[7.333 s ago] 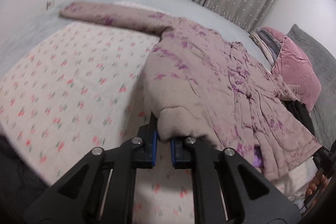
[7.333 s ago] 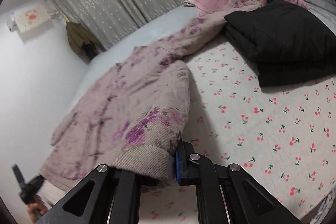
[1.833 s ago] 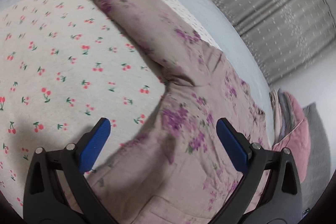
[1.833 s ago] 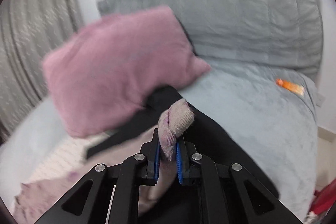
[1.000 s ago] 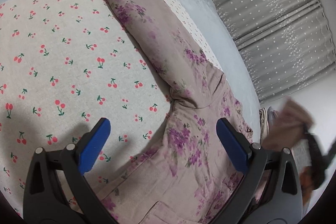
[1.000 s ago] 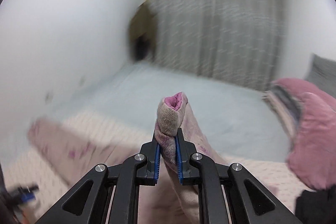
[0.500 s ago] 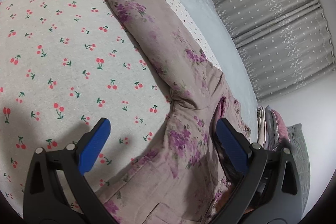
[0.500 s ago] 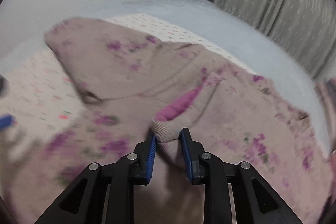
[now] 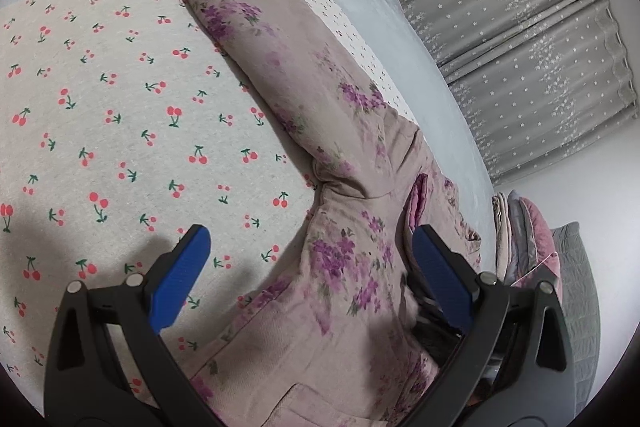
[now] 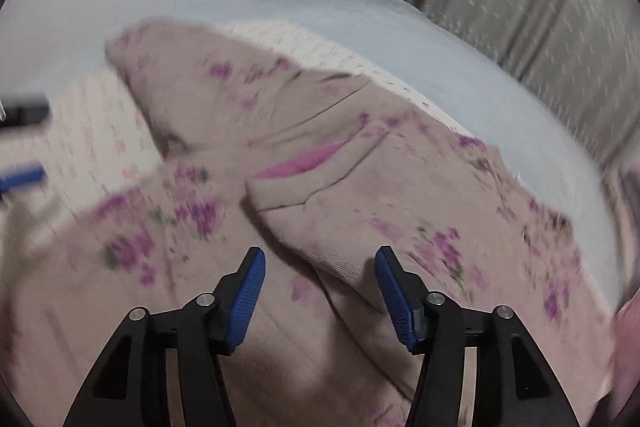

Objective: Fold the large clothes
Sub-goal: 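Lay the held sleeve across the jacket body and open the right gripper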

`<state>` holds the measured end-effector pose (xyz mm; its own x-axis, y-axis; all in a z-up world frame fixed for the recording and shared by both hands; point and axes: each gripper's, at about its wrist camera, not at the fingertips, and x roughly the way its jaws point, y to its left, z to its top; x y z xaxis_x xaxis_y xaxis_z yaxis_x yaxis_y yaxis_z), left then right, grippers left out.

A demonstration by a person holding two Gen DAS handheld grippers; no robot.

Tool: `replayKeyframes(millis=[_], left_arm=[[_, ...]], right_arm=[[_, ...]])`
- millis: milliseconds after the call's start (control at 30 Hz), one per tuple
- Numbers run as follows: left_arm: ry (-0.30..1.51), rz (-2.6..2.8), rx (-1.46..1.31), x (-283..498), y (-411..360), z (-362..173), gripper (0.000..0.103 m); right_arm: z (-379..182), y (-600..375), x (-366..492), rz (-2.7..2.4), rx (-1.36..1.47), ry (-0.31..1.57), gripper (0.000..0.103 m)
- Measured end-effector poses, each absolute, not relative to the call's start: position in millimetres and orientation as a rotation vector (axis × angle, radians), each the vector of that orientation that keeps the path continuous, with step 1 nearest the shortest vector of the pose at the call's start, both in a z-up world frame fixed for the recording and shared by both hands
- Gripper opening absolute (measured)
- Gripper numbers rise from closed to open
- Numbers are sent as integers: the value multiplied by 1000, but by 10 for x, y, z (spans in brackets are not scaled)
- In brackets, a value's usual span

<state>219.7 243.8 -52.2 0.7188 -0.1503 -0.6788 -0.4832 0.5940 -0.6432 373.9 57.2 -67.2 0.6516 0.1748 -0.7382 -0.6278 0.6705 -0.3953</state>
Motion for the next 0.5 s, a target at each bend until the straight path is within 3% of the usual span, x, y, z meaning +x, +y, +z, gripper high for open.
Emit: replayKeyframes(millis=[33, 67, 100, 200, 333, 433, 500], left_arm=[[771, 220, -934, 2201, 2435, -524, 100], [775, 224, -932, 2203, 2435, -530, 100], [780, 227, -934, 2204, 2441, -539, 100], [785, 229, -948, 2213, 2453, -542, 100], [774, 231, -927, 2222, 2421, -499, 100], [789, 238, -916, 2234, 2403, -533, 100], [794, 237, -922, 2242, 2404, -556, 100]], right_arm=[[-813, 672, 3740, 466, -761, 703, 58], [-886, 705, 3755, 443, -785, 693, 49], [-939, 718, 3776, 442, -769, 695, 18], [-837, 608, 3709, 431, -646, 689, 11], [-369, 328, 3316, 525, -430, 595, 11], [-482, 311, 3276, 607, -462, 700, 13], [-844, 373, 3344, 603, -610, 825, 17]])
